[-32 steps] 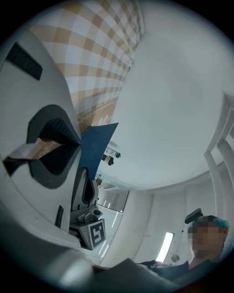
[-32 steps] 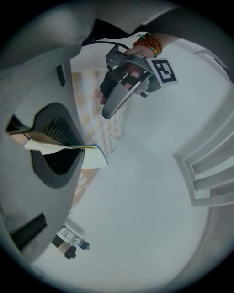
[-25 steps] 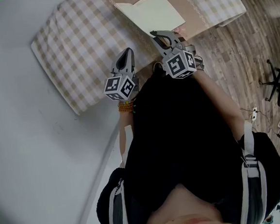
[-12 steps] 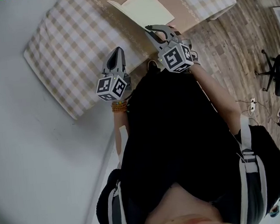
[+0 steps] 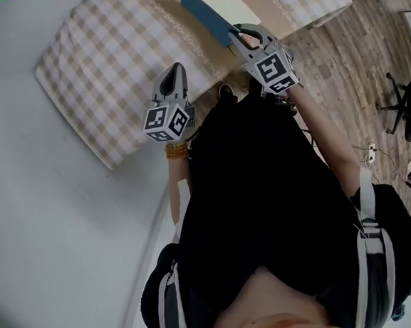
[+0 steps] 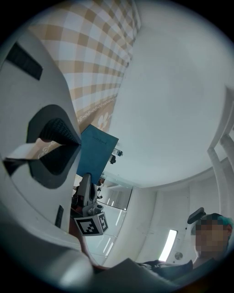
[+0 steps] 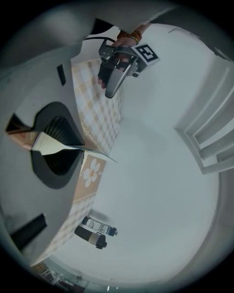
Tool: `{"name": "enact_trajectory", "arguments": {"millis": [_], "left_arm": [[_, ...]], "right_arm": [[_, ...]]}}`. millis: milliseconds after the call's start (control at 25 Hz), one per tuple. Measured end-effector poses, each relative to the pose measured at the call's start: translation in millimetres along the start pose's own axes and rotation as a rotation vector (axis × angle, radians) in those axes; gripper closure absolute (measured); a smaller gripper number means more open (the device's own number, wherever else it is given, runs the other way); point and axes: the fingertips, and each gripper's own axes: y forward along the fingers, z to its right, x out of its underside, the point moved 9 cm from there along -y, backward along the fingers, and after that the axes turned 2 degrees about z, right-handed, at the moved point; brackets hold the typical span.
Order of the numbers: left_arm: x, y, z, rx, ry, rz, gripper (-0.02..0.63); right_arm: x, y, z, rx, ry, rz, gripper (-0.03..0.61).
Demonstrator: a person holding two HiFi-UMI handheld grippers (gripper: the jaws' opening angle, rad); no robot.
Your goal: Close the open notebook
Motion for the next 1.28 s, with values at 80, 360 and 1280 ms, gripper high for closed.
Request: {"name": "enact_trajectory", "arguments": {"millis": [80, 360, 1280], "left_arm": [[-0.8, 0.6, 2.5, -0.002, 0.017, 0.000, 0.618], [-4.1, 1.6, 6.4, -0.004, 0.041, 0.001, 0.618], [-17.1, 44.8, 35.3, 0.091, 0.115, -0.017, 0.609]], "right_arm": [[2.9, 0.3, 3.1, 0.008, 0.015, -0.003, 0.548], [16.1, 2.0, 13.1, 0.061, -0.006, -0.041, 0.541], [60.4, 16.0, 36.5, 0.130, 0.075, -0.205, 0.522]]}}
